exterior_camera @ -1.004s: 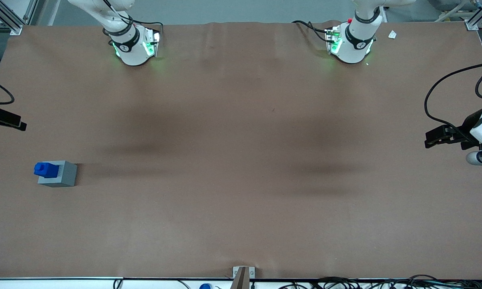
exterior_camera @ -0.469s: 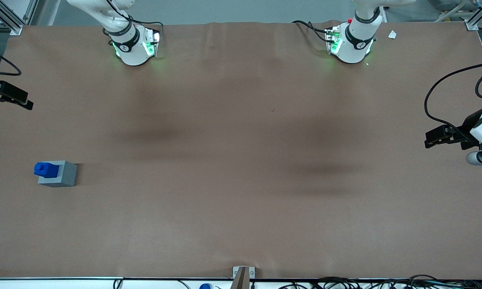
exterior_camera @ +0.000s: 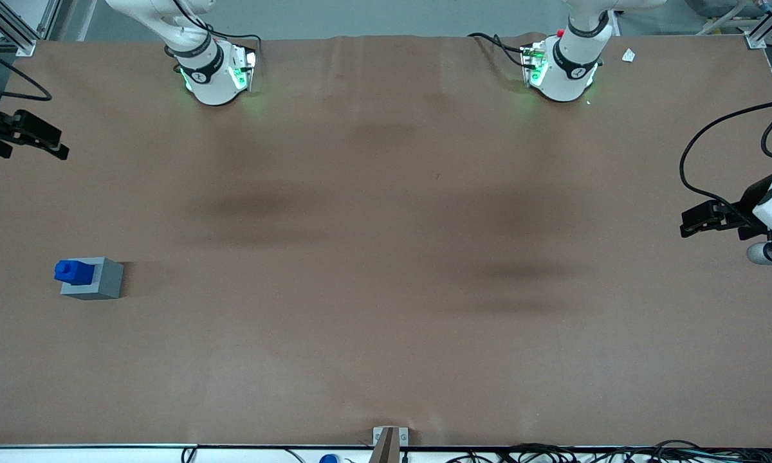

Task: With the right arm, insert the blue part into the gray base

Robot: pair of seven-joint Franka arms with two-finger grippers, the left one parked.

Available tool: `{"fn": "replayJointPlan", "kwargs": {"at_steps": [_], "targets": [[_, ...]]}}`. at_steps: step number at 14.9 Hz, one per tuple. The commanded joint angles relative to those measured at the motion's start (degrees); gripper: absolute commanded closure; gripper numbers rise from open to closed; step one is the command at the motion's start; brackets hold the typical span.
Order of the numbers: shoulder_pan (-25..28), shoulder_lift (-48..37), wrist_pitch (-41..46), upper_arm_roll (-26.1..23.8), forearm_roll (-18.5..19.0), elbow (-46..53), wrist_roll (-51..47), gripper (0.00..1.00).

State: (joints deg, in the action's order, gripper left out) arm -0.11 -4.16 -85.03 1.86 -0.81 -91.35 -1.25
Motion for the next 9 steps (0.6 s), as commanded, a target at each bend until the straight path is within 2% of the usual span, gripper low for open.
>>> {"fn": "replayJointPlan", "kwargs": {"at_steps": [1, 9], "targets": [[1.0, -2.2, -0.8, 0.3, -0.3, -2.3, -1.6, 0.00], [1.4, -1.8, -0.7, 0.3, -0.1, -1.4, -1.7, 0.00]]}}
